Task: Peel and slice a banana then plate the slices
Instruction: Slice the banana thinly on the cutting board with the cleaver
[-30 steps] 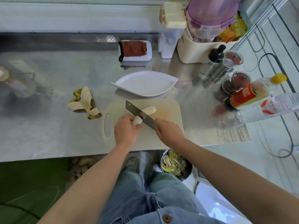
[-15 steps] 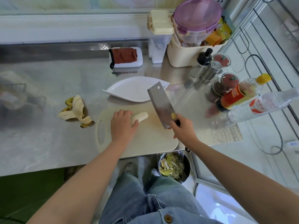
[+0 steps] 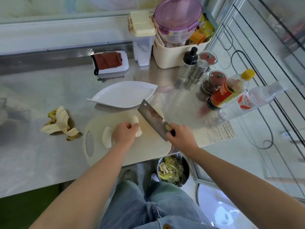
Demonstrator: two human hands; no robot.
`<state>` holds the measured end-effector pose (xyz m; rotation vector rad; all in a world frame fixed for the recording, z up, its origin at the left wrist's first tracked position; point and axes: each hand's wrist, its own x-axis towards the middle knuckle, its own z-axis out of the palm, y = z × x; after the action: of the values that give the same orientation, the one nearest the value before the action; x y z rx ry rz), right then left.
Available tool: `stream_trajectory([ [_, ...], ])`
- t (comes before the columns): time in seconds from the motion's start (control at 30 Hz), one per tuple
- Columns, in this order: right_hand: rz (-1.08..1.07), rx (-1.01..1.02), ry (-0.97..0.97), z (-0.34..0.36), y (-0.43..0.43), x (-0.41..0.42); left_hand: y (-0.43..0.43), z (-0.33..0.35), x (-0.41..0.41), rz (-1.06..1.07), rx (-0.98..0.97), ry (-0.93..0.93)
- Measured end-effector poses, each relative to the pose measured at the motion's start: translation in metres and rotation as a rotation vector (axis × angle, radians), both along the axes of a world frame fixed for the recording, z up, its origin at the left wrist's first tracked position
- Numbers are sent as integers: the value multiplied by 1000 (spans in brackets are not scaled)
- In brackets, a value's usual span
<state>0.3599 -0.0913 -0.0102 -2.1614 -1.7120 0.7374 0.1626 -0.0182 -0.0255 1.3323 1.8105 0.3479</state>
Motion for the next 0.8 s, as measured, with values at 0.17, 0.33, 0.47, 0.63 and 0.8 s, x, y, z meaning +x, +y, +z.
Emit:
stream_trajectory([
  [0.17, 128, -20, -136, -4, -3, -7, -21, -13, 14, 172, -88, -164],
  [0.33, 248, -74, -131, -9, -4, -17, -26, -11, 15, 197, -54, -86],
  [0.47, 263, -163, -48, -7, 2, -26, -27, -12, 12, 270, -100, -145],
  [0.63, 197, -48, 19, 9, 12, -26, -28, -7, 16, 421, -135, -283],
  [0.8, 228, -58, 31, 19, 14, -32, -30, -8, 15, 509, -152, -382],
])
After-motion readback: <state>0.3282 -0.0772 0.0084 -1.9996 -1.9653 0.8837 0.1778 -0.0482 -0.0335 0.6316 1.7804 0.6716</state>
